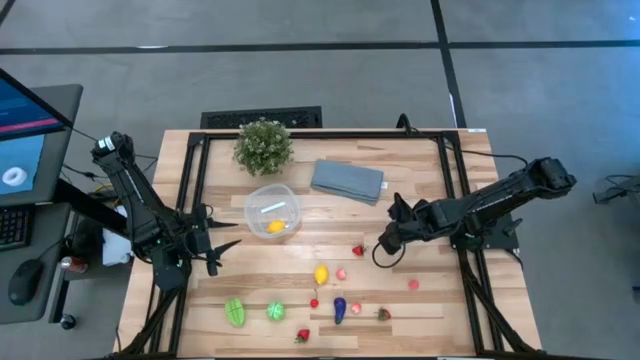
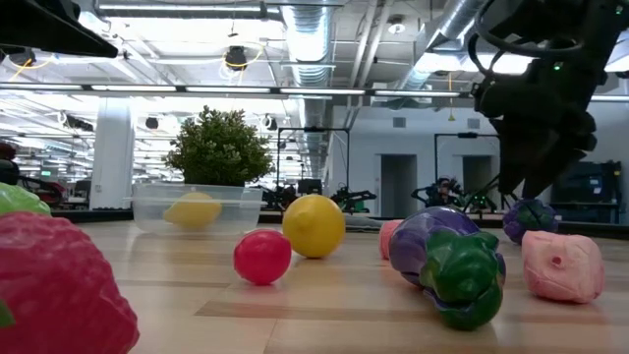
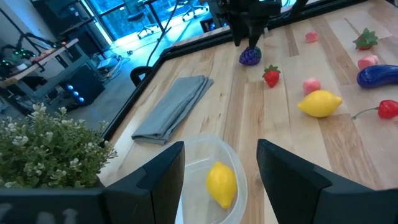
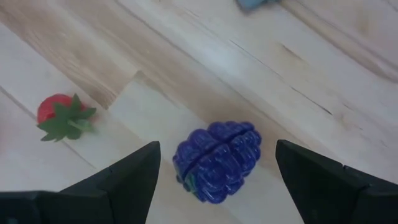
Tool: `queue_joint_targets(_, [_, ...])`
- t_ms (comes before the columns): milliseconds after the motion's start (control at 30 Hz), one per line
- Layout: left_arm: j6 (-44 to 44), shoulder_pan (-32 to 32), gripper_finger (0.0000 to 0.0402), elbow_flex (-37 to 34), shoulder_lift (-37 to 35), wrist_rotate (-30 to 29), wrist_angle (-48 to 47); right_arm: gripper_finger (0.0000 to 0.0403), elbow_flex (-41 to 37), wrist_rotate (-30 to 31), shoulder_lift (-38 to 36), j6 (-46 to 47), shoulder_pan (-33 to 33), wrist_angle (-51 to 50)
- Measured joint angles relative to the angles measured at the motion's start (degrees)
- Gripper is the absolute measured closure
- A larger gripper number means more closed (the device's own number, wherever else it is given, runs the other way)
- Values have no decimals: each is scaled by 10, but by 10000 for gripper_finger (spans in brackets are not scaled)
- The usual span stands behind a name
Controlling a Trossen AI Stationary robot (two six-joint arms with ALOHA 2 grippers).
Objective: Pick and placing Produce into tupperware
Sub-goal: Put the blackberry into the transparent bin
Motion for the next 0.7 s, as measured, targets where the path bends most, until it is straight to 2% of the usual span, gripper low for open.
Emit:
queue_joint_targets(333, [0,0,209,0,0,1,1,49,0,17,2,23,2,-7])
queue_joint_targets(567, [0,0,209,0,0,2,0,50,0,14,65,17,2,-1])
queue_joint_targets(700, [0,0,209,0,0,2,0,51,0,13,76,12,2,3])
